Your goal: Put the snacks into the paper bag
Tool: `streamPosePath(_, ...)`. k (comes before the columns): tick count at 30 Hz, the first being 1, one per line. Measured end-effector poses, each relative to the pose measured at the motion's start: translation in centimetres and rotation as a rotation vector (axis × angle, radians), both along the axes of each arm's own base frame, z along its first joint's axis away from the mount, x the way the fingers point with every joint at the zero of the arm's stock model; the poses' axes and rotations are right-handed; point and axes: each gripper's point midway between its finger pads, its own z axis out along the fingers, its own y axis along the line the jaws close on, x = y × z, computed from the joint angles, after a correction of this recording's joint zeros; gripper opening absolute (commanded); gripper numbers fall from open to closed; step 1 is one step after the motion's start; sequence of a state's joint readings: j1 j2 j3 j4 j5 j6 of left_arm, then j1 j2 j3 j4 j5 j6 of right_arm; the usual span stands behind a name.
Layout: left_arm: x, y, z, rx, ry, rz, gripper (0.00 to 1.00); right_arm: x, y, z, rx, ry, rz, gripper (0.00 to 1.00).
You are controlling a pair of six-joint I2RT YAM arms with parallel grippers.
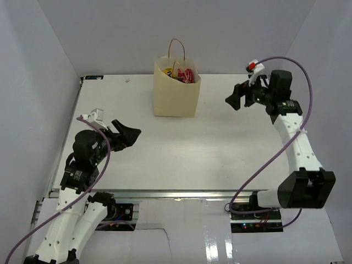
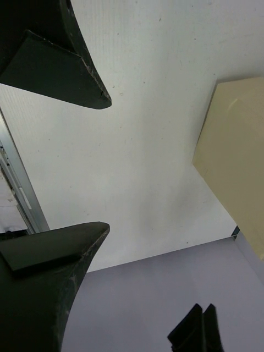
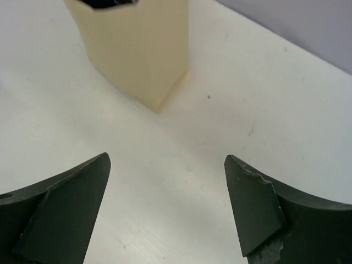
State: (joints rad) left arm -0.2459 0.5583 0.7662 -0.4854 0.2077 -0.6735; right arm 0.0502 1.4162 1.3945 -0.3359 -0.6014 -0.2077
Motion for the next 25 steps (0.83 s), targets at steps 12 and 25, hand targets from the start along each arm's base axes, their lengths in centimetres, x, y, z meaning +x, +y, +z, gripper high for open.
streamPosePath(12,1.7,-0.4,-0.7,0.078,0.017,-0.03,0.98,-9.7,-5.5,-6.0,-0.175,0.016,-0.243,0.9)
streamPosePath(25,1.5,-0.3,0.6,0.073,-0.041,-0.029,0.98,-9.7,-9.0,-6.8,-0.187,0.073,-0.493,0.91)
